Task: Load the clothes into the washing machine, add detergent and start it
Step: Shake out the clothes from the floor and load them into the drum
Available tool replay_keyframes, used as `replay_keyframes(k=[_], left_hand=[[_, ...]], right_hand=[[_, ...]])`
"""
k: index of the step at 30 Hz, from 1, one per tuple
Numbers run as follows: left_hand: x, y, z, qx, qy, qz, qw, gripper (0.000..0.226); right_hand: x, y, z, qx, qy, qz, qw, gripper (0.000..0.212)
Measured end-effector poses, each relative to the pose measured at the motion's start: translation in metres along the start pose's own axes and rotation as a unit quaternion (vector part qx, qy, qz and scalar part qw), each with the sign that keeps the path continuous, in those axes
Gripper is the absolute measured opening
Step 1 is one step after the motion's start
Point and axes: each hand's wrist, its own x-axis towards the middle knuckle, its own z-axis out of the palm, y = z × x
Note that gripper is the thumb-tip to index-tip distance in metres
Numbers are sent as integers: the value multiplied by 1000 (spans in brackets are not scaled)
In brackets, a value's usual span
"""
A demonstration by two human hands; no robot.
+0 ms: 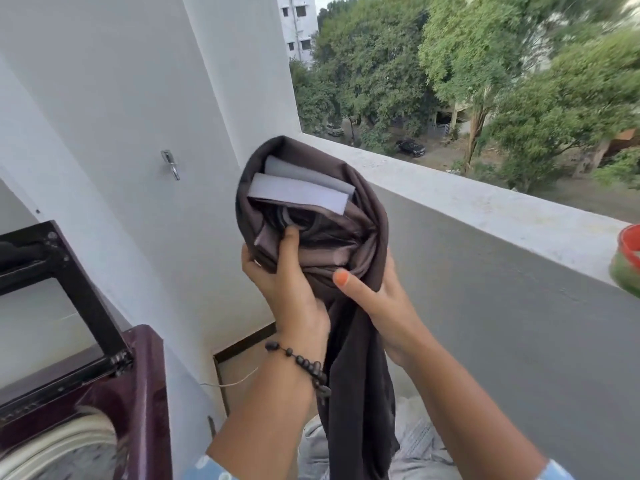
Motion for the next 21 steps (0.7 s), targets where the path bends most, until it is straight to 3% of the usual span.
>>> replay_keyframes(k=[3,5,8,12,14,16,18,20,21], left_hand=[[-14,-18,-13,49,-58,-10,997,66],[-16,-25,-23,83,-101,-25,991,78],[-20,-25,-41,176,-156,-62,970,90],[-15,1,-72,272,-191,-87,939,120],[-6,26,-79,346,-203,-18,916,132],[2,49,-74,451,-261,87,849,136],[4,62,-61,558,-345,159,738,141],[6,64,-47,648,-405,178,620,147],[8,64,-41,675,-424,172,579,150]], right_hand=[[2,2,-1,87,59,5,994,70],[4,-1,-10,92,72,4,993,58],[9,-6,-23,68,79,-12,994,55],[17,-21,-51,-76,60,-45,994,71],[20,-33,-63,-202,27,-59,977,79],[23,-43,-68,-320,-16,-68,945,84],[23,-50,-64,-406,-73,-75,908,84],[22,-57,-55,-449,-136,-78,880,85],[21,-61,-49,-457,-167,-80,870,88]])
